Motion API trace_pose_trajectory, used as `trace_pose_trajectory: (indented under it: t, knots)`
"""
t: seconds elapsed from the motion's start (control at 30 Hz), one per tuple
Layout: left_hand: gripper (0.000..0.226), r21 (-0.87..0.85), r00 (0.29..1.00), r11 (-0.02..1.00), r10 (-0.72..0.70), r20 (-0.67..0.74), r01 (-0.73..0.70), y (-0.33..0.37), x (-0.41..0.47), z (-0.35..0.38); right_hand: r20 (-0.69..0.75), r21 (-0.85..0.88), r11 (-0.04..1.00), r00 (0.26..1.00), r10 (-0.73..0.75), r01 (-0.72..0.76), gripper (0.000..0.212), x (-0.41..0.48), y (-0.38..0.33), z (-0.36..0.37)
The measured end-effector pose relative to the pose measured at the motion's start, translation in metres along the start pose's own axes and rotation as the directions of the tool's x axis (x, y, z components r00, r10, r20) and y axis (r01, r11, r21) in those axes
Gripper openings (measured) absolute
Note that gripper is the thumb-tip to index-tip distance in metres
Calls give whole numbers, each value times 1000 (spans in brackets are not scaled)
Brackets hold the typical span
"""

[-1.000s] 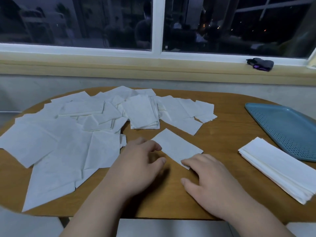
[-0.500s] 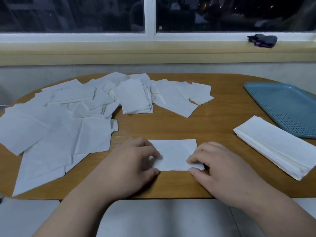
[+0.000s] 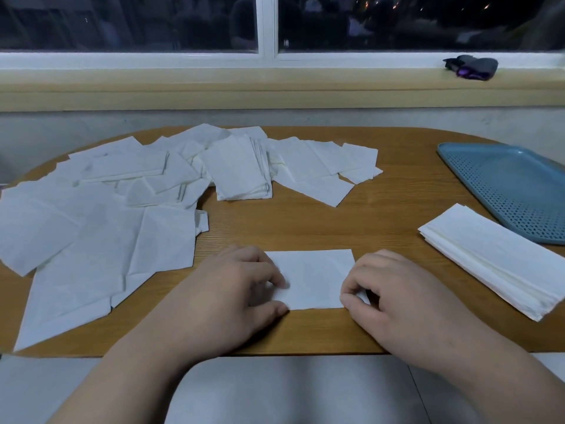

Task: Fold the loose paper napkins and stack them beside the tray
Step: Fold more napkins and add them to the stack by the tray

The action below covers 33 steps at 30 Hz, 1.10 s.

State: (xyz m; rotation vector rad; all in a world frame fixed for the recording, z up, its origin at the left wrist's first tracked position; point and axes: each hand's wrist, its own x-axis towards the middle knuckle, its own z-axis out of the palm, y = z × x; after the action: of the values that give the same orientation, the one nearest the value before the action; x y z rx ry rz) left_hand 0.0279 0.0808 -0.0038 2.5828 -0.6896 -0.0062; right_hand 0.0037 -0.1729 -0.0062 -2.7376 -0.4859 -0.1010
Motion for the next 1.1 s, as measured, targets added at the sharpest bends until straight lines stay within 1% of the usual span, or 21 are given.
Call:
trace_pose_trajectory:
  t: [0.1,0.17,0.23,0.37,0.43,0.47,0.5,0.53,0.57,0.63,0.7,0.77,0.87,0.93,1.03,1.1]
  knots:
    - [24,-25,1000,1000,-17,-25,17,0,2,-1,-84,42,998,995,52,-48,17,3,0,-1]
    - [23,-41,999,999,-30,-34,28,-1,3,-3,-154,83,992,983,103,-91,12,11,0,-3]
    - [22,-40,998,998,-41,-43,39,-3,5,-6,-171,95,984,972,163,-149,9,28,3,-4]
    - [21,-76,996,996,-60,-69,55,-10,9,-8,-122,3,964,956,266,-267,30,84,11,-8]
    - [21,-99,994,993,-66,-85,58,-12,11,-9,-66,-34,950,950,306,-309,36,111,16,-9]
    - [21,-107,994,992,-69,-89,60,-13,12,-10,-22,-63,942,944,329,-329,34,124,17,-9]
    - [22,-112,993,992,-72,-90,61,-14,14,-11,20,-110,933,938,346,-342,26,133,19,-9]
    - [22,-116,993,991,-73,-88,63,-14,16,-11,45,-155,926,934,355,-345,20,140,19,-9]
    - [22,-118,994,991,-73,-84,63,-15,17,-11,47,-186,920,933,358,-344,21,143,20,-8]
    - [21,-129,995,990,-63,-82,52,-17,20,-11,2,-217,911,933,360,-351,21,141,22,-6]
    - [22,-136,996,990,-53,-78,42,-17,22,-10,-79,-235,902,932,354,-363,18,131,25,-4]
    - [23,-129,996,991,-52,-74,42,-16,22,-9,-145,-247,894,927,346,-373,19,116,27,-3]
    - [25,-112,997,993,-46,-66,39,-14,22,-9,-194,-288,885,927,321,-367,20,92,29,-2]
    - [27,-98,997,994,-48,-52,43,-11,22,-9,-215,-240,891,916,337,-385,19,77,29,-2]
    - [27,-87,997,995,-51,-58,45,-6,21,-9,-235,-51,897,878,417,-439,18,53,22,-9]
    - [24,-108,995,993,-64,-75,56,-5,19,-8,-249,57,900,867,432,-432,16,36,13,-16]
